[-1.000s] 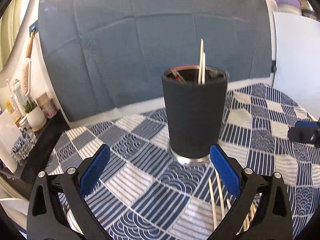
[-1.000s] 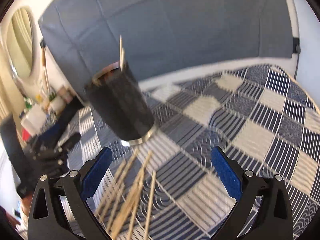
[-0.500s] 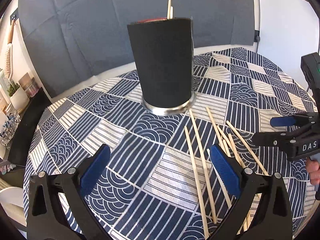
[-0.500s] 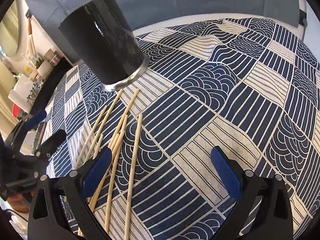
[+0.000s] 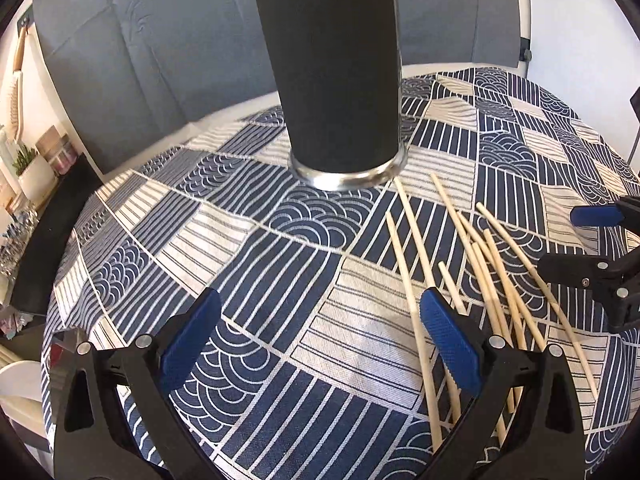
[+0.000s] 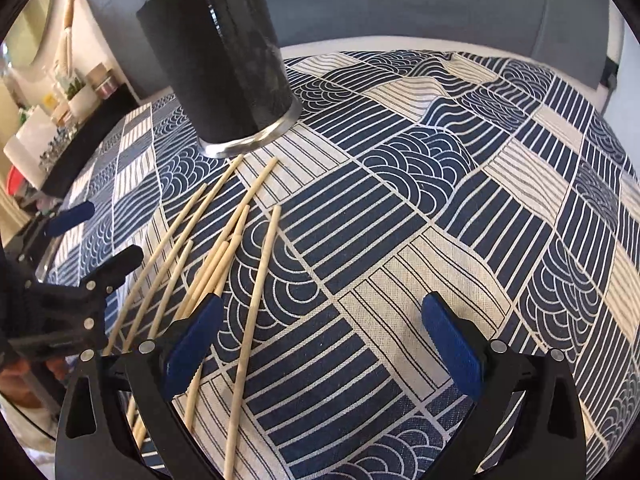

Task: Organize utensils
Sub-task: 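Grasp another chopstick with the right tool while the left tool grasps one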

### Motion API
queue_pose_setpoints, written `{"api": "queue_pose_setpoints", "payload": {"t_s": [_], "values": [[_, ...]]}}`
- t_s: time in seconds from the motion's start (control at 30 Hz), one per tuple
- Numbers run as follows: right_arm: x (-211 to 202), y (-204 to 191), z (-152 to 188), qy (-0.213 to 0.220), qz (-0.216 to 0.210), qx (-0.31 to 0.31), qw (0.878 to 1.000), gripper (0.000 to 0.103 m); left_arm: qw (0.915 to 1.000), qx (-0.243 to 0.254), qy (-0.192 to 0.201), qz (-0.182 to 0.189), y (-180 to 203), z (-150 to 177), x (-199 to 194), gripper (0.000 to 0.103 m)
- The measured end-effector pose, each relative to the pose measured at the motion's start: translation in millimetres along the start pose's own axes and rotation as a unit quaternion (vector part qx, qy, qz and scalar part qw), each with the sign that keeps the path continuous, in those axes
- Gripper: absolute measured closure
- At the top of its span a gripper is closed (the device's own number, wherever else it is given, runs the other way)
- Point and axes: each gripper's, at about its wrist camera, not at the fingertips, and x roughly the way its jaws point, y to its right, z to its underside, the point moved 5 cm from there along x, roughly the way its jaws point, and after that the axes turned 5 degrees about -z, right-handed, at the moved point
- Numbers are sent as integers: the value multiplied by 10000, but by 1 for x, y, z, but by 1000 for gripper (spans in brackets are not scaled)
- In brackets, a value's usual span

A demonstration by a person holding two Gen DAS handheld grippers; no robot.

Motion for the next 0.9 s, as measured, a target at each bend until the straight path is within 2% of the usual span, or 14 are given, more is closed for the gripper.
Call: {"api": "queue_pose_setpoints", "payload": {"t_s": [0.07,0.2,0.37,0.5,0.6,0.7,0.8,0.9], "values": [[3,-2,2,8,54,-87,9999,8,9997,-115,-164,169,-4,3,4,6],[7,-12,9,60,415,-652,9970,8,9988,-231,-338,256,-10,10,9,6],[7,-11,12,254,368,-663,9968,7,9975,-354,-477,386,-13,14,10,6],[7,-9,12,245,320,-705,9967,7,9948,-500,-562,683,-13,15,7,6],[7,-10,11,246,329,-698,9967,6,9952,-333,-557,734,-7,15,3,6],[7,-10,11,248,337,-694,9967,6,9962,-119,-637,574,-1,17,10,4],[7,-10,11,248,339,-688,9967,6,9965,-155,-551,601,-4,16,13,4],[7,-10,11,248,336,-683,9968,6,9964,35,-400,751,-4,16,14,4]]}}
